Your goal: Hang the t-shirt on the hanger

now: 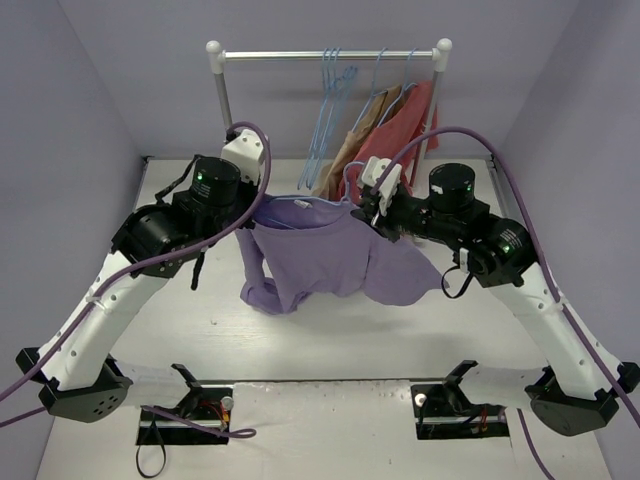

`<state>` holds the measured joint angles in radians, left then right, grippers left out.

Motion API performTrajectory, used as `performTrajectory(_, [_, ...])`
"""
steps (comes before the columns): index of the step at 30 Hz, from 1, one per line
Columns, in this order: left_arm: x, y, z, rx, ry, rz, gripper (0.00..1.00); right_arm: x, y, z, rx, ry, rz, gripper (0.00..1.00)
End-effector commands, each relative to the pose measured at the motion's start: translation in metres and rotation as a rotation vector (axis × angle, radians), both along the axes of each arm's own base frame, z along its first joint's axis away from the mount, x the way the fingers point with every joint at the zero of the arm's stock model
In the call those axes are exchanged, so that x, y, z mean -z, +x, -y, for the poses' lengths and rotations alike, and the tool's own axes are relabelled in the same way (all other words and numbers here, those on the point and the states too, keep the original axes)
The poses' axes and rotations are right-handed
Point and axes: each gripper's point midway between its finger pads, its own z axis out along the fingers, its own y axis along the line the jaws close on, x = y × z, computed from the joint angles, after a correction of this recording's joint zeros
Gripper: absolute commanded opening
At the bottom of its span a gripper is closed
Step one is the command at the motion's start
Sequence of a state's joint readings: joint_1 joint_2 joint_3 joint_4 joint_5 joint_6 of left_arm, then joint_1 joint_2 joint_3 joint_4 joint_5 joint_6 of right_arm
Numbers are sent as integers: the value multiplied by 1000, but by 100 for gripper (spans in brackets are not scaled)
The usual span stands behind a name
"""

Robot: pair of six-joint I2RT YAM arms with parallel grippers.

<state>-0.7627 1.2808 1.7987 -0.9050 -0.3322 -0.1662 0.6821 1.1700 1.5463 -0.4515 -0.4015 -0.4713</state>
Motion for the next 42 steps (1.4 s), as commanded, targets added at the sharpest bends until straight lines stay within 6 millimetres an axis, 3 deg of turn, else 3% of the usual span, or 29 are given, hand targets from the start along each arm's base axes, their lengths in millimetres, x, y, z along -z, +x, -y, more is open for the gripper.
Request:
performTrajectory(1, [-11,-6,26,37,-84,12,0,-43,6,-15,-29,103,107,0])
performTrajectory(4, [-7,-2,26,28,-25,27,0,-52,5,-18,-49,111,130,0])
performTrajectory(7, [-24,-2,19,29,-17,73,0,-57,3,-20,-65,117,141,0])
performTrajectory(11, [-31,-13,38,125,-43,72,0,-59,5,-21,-64,120,149,0])
performTrajectory(18, [-17,-25,28,33,-126,30,0,-62,15,-16,-12,108,180,0])
performTrajectory(21, [-14,-29,38,72,-125,14,0,-70,17,-17,-8,121,196,0])
performTrajectory(29, [-40,-34,60,156,-130,61,0,-91,15,-20,-29,183,259,0])
performTrajectory(35, [-42,-33,50,129,-112,85,0,-95,14,-18,-29,188,280,0])
performTrajectory(42, [-49,-32,39,186,20,157,16,-98,7,-19,-52,227,294,0])
